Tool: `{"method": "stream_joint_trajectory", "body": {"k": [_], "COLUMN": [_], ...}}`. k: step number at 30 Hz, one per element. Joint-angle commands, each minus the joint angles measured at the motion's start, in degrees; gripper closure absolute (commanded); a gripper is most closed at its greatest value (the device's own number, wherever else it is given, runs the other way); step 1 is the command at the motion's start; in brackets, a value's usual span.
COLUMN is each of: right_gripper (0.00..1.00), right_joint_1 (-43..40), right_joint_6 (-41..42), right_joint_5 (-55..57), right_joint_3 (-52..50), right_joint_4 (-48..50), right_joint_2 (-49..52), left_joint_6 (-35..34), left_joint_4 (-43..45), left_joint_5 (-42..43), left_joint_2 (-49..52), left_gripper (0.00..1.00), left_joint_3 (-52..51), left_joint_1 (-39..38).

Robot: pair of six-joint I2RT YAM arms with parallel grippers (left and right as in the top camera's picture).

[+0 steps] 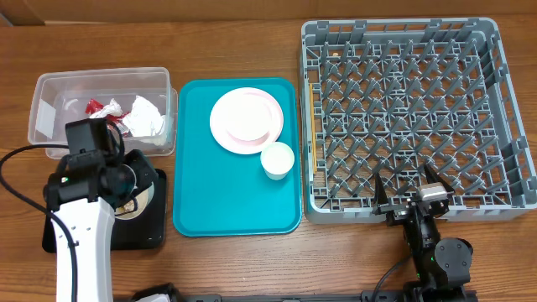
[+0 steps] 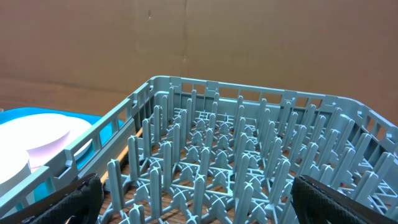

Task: Sort waste into correct bins and load items into the dishwasher
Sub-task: 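Lift the white bowl and carry it left over the black tray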

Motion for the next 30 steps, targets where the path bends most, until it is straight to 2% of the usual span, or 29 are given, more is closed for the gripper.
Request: {"method": "stream_joint_trajectory", "body": {"k": [1, 6, 15, 23, 28, 30], "right_gripper": [0.00, 0.00, 0.00, 0.00, 0.00, 0.00], "right_joint_1": [-0.37, -0.37, -0.37, -0.37, -0.37, -0.37], "right_joint_6": [-0.20, -0.20, -0.20, -0.20, -0.20, -0.20], "right_joint_5": [0.31, 0.31, 0.31, 0.31, 0.31, 0.31], "right_joint_3": [-0.59, -0.59, -0.59, -0.59, -0.59, -0.59], "right_joint_4": [0.33, 0.33, 0.33, 0.33, 0.33, 0.33], "right_joint_2": [-0.61, -0.61, -0.61, -0.61, -0.61, -0.61], "left_joint_6": [2.58, 2.78, 2.45, 8.13, 14.82, 15.50], "left_joint_4": [0.87, 1.99, 11.17, 16.61, 16.68, 16.39], "left_joint_5": [1.42, 4.66, 14.49, 25.66, 32.61, 33.16], "left_joint_2": [-0.98, -0.96, -0.94, -0.94, -0.94, -0.94], "left_gripper": [0.96, 0.96, 0.96, 0.96, 0.96, 0.96], "left_joint_3": [1.66, 1.55, -5.05, -10.91, -10.95, -11.06], "left_joint_1": [2.32, 5.84, 16.55, 22.93, 23.65, 23.65]}}
